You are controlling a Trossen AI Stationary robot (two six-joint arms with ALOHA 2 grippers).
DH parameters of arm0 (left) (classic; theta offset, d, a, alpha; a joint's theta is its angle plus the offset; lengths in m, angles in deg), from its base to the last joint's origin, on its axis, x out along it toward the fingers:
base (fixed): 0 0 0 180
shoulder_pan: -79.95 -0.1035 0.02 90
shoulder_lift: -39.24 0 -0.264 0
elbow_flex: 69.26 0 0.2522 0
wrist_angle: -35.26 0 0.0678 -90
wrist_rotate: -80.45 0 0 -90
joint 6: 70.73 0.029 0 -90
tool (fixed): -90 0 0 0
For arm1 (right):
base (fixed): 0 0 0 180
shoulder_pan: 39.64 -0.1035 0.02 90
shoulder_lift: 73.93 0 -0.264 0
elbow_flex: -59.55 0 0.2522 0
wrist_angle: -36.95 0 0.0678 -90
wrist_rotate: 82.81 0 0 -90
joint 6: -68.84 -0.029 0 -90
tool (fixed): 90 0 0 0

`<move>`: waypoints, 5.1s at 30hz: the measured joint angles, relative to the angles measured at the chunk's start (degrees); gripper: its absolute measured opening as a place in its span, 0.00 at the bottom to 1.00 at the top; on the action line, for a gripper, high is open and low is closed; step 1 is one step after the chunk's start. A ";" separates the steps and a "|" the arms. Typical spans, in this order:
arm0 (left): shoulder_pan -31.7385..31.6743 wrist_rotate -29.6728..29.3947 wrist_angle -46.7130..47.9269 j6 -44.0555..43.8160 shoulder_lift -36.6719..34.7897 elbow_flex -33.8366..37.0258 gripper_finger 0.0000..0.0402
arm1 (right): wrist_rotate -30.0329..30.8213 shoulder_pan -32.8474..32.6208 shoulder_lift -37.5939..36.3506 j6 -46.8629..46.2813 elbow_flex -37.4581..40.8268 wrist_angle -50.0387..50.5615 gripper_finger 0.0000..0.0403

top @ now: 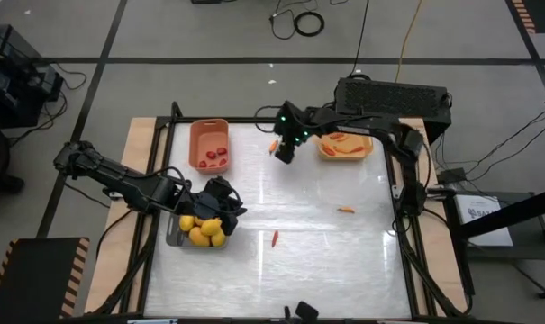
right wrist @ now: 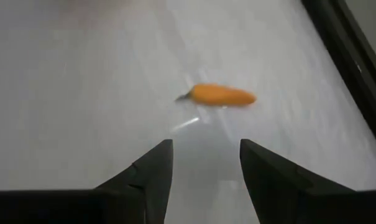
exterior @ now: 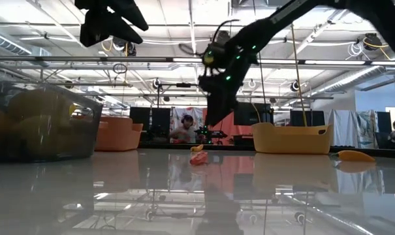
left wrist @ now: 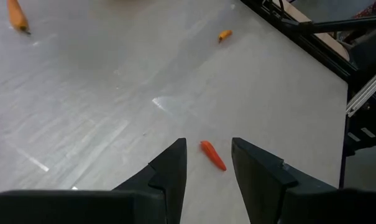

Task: Sort produce into baskets
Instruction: Put the yellow chili pepper into the yellow bin, then put the orange chili pepper into the yellow bin

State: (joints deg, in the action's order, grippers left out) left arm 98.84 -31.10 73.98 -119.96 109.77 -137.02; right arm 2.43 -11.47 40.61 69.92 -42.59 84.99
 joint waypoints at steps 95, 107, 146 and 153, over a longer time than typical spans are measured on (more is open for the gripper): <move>2.12 -2.54 5.44 -1.04 -0.01 0.00 0.33 | 8.60 -25.83 1.41 -34.88 9.56 11.80 0.16; 2.12 -2.53 5.55 -1.01 -0.01 0.00 0.34 | 13.31 -23.45 -12.91 -30.75 9.71 20.53 0.05; 2.62 -2.02 3.69 -1.49 -0.01 0.00 0.33 | 23.92 7.11 -26.18 -18.30 18.47 29.84 0.37; 2.62 -1.98 3.83 -1.17 0.00 0.00 0.34 | 14.96 6.23 -26.18 -18.35 18.47 29.84 0.40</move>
State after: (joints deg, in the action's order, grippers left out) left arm 101.46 -33.08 77.80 -121.13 109.77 -137.02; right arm 17.38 -5.24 14.43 51.57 -24.12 114.83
